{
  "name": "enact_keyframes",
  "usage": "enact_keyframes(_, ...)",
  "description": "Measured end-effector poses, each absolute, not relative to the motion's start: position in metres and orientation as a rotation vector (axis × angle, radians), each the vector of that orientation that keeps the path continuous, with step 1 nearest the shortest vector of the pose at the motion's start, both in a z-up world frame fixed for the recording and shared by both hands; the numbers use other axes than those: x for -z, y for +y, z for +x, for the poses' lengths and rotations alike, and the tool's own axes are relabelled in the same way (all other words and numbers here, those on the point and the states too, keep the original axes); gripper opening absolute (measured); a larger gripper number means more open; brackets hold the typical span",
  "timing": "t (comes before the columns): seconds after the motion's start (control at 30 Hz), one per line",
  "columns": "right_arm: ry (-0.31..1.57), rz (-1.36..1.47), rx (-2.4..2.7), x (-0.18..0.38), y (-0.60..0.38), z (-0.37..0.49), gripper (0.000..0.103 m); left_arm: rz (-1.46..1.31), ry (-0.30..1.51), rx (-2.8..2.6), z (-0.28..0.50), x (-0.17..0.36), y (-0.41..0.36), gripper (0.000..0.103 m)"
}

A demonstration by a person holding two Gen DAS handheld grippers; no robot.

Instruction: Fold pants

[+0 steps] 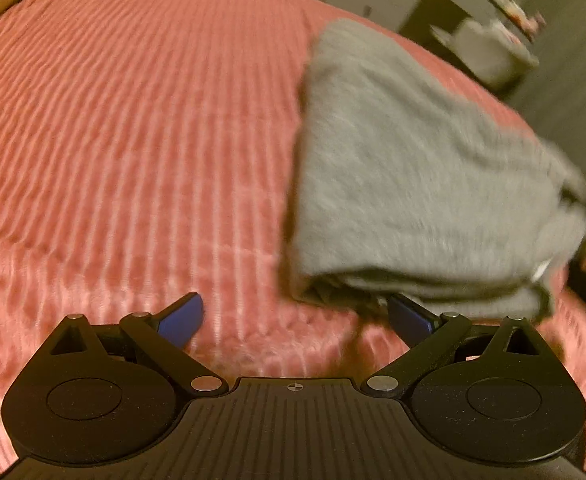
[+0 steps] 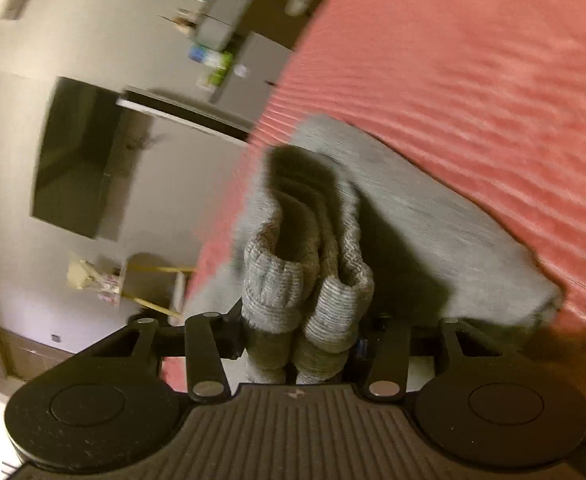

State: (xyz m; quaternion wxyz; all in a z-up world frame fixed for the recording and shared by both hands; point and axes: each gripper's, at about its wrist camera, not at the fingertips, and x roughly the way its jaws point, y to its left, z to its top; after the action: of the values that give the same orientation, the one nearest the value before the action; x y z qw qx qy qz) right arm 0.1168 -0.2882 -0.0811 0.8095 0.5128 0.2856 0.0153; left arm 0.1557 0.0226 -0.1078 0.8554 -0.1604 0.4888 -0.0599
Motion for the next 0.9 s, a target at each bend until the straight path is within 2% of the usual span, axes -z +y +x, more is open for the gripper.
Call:
enact_keyframes(0.1, 0.538, 1.053, -0.083, 0.052, -0.282, 0.112, 0.046, -0.262, 1.017, 0.103, 0.157, 0.107, 0.012, 0.101)
enact_keyframes(0.23, 0.478, 1.027, -0.129, 0.028, -0.284, 0.109, 0.046, -0.333, 0.990, 0.062, 0.155, 0.107, 0.023, 0.100)
enact_keyframes(0.4, 0.505, 1.027, -0.084, 0.033, -0.296, 0.109, 0.046, -0.503, 0.968, -0.002, 0.150, 0.111, 0.052, 0.088)
enact_keyframes(0.47, 0.523, 1.038, -0.062, 0.038, -0.301, 0.107, 0.046, -0.521, 0.949, -0.002, 0.147, 0.109, 0.056, 0.080)
enact_keyframes(0.63, 0.522, 1.031, -0.064, 0.042, -0.305, 0.103, 0.046, -0.539, 0.907, 0.008, 0.136, 0.104, 0.071, 0.073)
enact_keyframes(0.83, 0.558, 0.964, -0.076, 0.055, -0.315, 0.103, 0.047, -0.590, 0.844, -0.005, 0.118, 0.094, 0.075, 0.072)
enact_keyframes(0.87, 0.595, 0.938, -0.055, 0.062, -0.317, 0.107, 0.050, -0.596, 0.827, -0.010, 0.119, 0.090, 0.077, 0.074)
enact_keyframes(0.9, 0.650, 0.912, -0.021, 0.071, -0.319, 0.111, 0.058, -0.602, 0.812, -0.010, 0.118, 0.088, 0.079, 0.076)
